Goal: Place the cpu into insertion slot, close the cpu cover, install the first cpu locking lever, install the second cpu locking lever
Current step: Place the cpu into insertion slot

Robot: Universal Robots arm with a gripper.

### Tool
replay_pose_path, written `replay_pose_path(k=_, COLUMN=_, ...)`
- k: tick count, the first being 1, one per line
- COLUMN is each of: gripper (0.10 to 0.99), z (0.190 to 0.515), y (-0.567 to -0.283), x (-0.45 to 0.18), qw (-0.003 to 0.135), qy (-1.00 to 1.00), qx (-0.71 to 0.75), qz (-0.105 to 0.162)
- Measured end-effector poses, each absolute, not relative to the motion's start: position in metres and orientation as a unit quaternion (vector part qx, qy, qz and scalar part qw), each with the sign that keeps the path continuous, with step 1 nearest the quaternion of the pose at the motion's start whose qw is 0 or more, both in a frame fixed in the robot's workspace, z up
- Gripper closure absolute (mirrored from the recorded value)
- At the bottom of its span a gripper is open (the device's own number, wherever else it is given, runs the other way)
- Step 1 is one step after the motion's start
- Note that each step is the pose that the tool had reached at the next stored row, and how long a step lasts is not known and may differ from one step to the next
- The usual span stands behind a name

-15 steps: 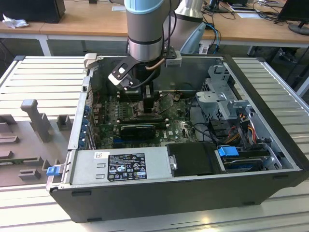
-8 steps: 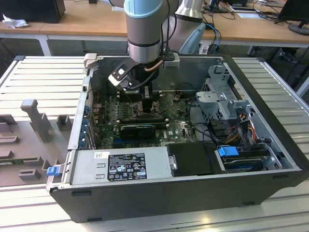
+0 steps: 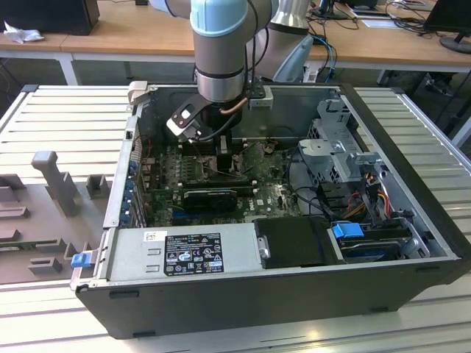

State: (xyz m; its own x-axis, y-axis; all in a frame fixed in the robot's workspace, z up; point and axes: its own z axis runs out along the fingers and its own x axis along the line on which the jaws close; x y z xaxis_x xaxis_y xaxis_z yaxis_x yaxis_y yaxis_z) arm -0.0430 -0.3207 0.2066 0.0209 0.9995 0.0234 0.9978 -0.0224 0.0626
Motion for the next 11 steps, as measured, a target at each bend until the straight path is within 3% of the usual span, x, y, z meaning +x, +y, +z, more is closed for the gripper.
replay_pose_path(k=11, gripper=0.553, z=0.2016, y=-0.3201, x=-0.0430, qw=0.014, qy=0.698, qx=0.716, qz=0.030)
